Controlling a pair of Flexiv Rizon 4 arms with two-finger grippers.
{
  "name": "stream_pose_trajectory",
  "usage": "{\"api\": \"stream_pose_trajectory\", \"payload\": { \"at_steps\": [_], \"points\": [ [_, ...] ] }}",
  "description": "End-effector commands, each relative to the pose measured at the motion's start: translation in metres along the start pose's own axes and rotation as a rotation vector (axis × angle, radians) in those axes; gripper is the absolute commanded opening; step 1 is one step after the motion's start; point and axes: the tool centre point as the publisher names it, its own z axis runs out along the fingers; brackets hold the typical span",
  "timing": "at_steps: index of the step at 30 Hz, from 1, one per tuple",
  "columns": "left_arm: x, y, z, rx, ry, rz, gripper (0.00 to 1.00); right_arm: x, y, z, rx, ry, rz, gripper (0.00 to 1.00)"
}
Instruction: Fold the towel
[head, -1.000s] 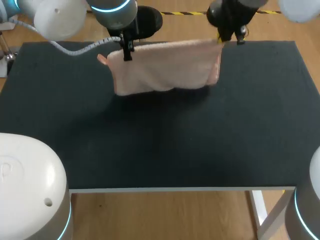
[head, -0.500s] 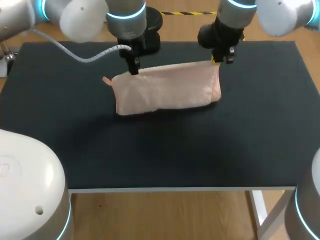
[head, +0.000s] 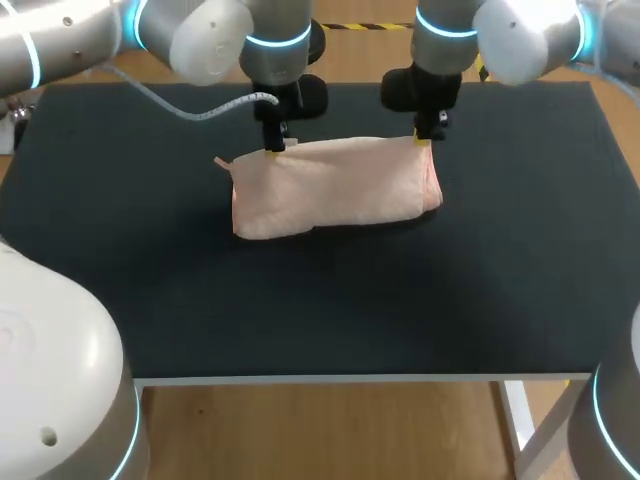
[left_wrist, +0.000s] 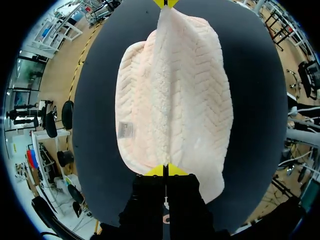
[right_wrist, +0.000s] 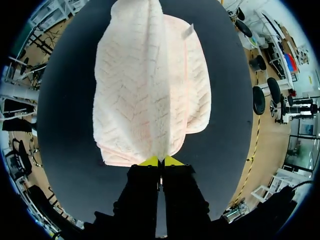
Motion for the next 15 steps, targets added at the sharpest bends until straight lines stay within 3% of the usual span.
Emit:
{"api": "stream_pose_trajectory", "payload": {
  "at_steps": [1, 2, 8, 10, 15],
  "points": [
    [-0.010, -0.005, 0.005, 0.021, 0.043, 0.041, 0.54, -0.011, 0.001, 0.003, 0.000, -0.012, 0.033, 1.00],
    [-0.013, -0.006, 0.003, 0.044, 0.035, 0.066, 1.00, -0.012, 0.000, 0.001, -0.004, -0.017, 0.030, 1.00],
    [-0.023, 0.001, -0.027, 0.132, -0.062, 0.127, 1.00, -0.022, -0.009, -0.030, -0.041, -0.105, 0.065, 1.00],
    [-0.025, 0.005, -0.037, 0.175, -0.060, 0.127, 1.00, -0.024, -0.013, -0.041, -0.049, -0.132, 0.065, 1.00],
    [-0.022, 0.019, -0.073, 0.390, -0.111, 0.180, 1.00, -0.029, -0.016, -0.074, -0.086, -0.205, 0.037, 1.00]
  ]
}}
